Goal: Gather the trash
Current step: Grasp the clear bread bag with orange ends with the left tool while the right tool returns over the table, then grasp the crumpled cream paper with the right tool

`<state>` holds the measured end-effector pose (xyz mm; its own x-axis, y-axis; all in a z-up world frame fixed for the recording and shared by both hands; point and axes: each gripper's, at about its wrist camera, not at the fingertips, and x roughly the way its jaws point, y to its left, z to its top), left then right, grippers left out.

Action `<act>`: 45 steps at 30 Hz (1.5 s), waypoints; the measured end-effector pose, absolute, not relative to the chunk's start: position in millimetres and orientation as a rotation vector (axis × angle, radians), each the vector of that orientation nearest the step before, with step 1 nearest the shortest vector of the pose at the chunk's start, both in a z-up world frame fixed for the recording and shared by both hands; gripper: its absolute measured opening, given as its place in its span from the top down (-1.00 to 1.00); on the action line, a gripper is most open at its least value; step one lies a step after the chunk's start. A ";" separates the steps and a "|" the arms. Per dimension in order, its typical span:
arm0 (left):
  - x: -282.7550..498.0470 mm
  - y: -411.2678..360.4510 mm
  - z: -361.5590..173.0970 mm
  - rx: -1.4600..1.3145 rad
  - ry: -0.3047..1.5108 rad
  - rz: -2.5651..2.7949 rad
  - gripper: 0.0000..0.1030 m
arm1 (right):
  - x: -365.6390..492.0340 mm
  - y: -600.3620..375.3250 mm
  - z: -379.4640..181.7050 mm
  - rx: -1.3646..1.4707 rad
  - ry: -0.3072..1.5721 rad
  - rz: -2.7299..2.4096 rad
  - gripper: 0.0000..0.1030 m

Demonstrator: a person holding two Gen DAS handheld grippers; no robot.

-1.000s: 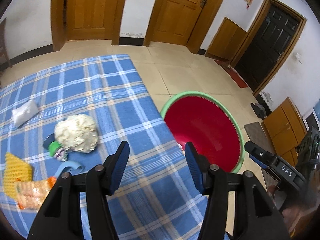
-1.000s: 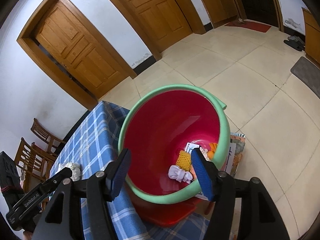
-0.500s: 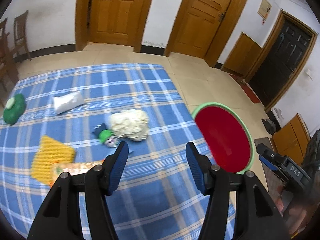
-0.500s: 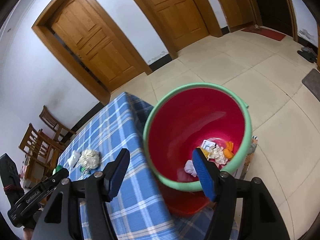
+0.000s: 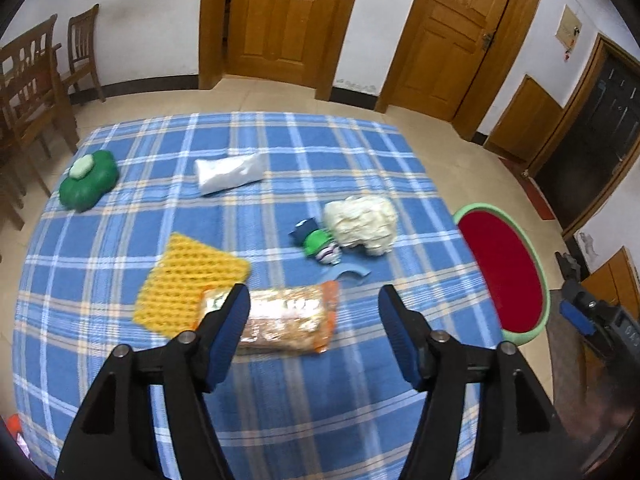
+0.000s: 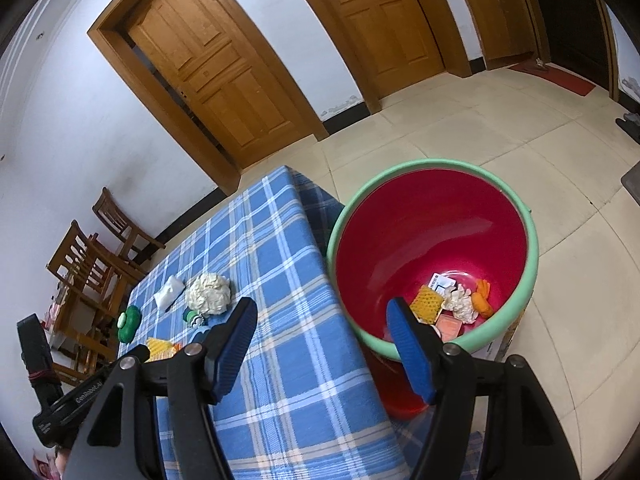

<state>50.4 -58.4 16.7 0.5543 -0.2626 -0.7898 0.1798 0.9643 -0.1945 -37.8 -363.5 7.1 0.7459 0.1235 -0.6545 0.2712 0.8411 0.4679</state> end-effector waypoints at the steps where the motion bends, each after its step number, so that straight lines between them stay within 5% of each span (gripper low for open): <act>1: 50.5 -57.0 14.2 -0.090 0.952 -0.257 -0.35 | -37.6 -361.8 6.9 0.577 0.737 -0.083 -0.36; 15: 63.4 -49.3 -24.4 -0.031 1.028 -0.186 -0.76 | -34.5 -355.2 0.2 0.568 0.770 -0.076 -0.38; 45: 53.8 -33.5 1.5 -0.111 0.929 -0.228 -0.72 | -22.0 -328.8 -9.5 0.536 0.820 -0.031 -0.38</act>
<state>53.8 -33.5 1.5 0.5769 -0.2422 -0.7801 0.1466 0.9702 -0.1929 -22.0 -328.8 -9.5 0.6893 0.1764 -0.7027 0.2290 0.8672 0.4423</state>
